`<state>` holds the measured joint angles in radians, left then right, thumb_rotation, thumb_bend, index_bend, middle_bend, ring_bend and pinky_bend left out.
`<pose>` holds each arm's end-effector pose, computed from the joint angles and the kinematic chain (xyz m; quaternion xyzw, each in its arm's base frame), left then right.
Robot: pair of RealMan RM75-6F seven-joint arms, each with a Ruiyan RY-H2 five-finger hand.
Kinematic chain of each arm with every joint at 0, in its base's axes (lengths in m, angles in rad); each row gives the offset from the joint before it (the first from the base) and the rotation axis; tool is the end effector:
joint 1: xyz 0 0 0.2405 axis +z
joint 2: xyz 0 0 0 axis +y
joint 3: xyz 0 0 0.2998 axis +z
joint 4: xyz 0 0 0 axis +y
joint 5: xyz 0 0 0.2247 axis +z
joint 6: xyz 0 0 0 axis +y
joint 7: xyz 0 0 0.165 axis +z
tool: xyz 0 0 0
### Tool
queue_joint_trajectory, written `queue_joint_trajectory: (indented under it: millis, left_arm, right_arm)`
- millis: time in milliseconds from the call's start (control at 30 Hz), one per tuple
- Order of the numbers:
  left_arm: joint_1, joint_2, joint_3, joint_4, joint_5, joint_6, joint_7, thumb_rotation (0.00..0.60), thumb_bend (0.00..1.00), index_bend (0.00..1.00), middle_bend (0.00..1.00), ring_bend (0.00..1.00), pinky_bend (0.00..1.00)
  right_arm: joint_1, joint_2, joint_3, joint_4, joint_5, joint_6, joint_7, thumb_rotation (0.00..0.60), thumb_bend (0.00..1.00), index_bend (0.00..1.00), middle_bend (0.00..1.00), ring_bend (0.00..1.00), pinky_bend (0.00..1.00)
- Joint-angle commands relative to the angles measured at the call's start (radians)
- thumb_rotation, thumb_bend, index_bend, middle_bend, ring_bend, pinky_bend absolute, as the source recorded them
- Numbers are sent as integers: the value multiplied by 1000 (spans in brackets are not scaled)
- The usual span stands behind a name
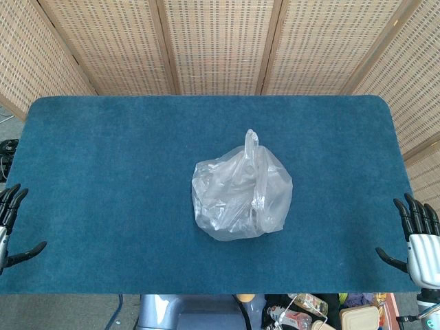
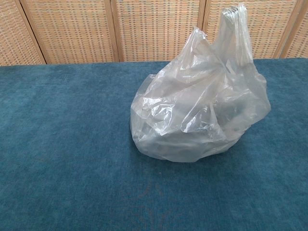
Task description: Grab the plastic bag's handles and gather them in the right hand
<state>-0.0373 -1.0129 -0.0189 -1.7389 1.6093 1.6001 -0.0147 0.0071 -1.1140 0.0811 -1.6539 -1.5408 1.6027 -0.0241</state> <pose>-0.3238 0.1811 0.1961 -0.5940 -0.3646 -0.4309 0.5732 -0.3463 -0.1845 0.1829 0.5595 -0.3610 0.4211 0.6159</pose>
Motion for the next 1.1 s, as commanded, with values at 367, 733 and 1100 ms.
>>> queue_joint_trajectory:
  millis: [367, 733, 1100]
  left_arm:
    - [1, 10, 0, -13, 3, 1, 1, 600, 32, 0, 0, 0, 0]
    - [-30, 9, -30, -46, -34, -38, 36, 600, 33, 0, 0, 0, 0]
    - [-50, 5, -52, -42, -77, -65, 38, 600, 33, 0, 0, 0, 0]
  right_arm:
    - [55, 59, -27, -22, -23, -128, 199, 600, 0, 0, 0, 0, 0]
    - [331, 220, -84, 36, -271, -369, 982, 600, 0, 18, 25, 0, 1]
    - [546, 273, -112, -28, -392, -466, 1319, 600, 0, 133, 170, 71, 56]
